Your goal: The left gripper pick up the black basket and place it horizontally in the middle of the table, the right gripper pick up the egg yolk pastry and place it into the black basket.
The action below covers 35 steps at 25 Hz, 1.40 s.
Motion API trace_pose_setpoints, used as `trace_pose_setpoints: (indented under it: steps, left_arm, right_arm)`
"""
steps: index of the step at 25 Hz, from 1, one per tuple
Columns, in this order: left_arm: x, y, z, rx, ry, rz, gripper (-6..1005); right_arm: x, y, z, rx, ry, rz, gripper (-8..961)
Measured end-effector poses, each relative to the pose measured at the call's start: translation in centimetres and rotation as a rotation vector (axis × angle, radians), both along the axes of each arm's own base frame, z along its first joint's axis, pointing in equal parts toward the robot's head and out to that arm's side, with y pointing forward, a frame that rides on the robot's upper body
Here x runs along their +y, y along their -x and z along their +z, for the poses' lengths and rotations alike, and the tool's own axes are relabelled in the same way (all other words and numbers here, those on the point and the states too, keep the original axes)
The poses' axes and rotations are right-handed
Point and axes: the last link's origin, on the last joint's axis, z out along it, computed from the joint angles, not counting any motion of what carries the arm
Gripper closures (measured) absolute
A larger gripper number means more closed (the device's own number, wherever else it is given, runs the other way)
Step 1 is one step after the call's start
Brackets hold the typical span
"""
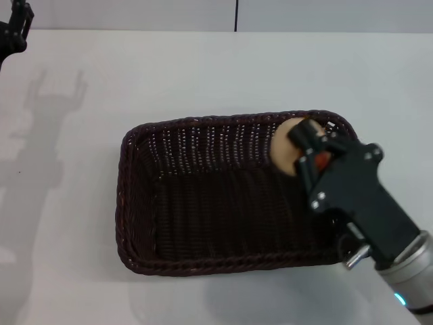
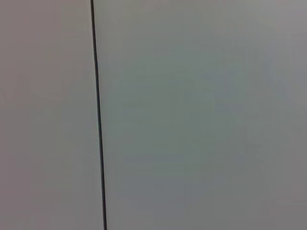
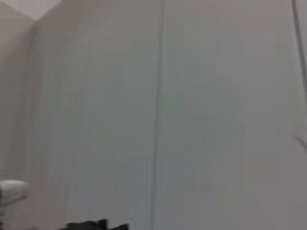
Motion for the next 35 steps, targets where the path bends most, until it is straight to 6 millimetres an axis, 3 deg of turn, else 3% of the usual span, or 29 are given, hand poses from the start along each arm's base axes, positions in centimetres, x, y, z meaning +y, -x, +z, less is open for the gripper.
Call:
trace_pose_setpoints:
  steps: [7, 10, 13, 21, 26, 31, 35]
  left_arm:
    - [0.0, 0.0, 0.1, 0.0, -0.003, 0.001, 267]
    - [0.0, 0.1, 0.2, -0.001, -0.005, 0.003, 267]
    - [-0.1, 0.2, 0.1, -0.001, -0.004, 0.006, 266]
    - [-1.2, 1.2, -0.1, 0.005, 0.005, 0.027, 265]
    - [-2.5, 2.3, -0.4, 0.007, 0.016, 0.057, 265]
    - [-3.9, 3.6, -0.2, -0.025, 0.008, 0.09, 264]
    - [-4.7, 4.5, -0.3, -0.04, 0.017, 0.115, 250]
  right_arm:
    - [-0.3, 0.1, 0.0, 0.015, 0.017, 0.016, 853]
    - [-0.4, 0.0, 0.3, 0.026, 0.004, 0.01, 646]
    - [-0.6, -0.7, 1.3, 0.062, -0.064, -0.033, 584]
    - [-3.1, -6.6, 6.6, 0.133, -0.393, -0.32, 420]
    - [-4.9, -10.8, 9.6, 0.18, -0.564, -0.55, 217]
    - [-6.8, -13.3, 11.5, 0.186, -0.684, -0.69, 161]
    - [-7.3, -14.2, 12.1, 0.22, -0.717, -0.742, 161]
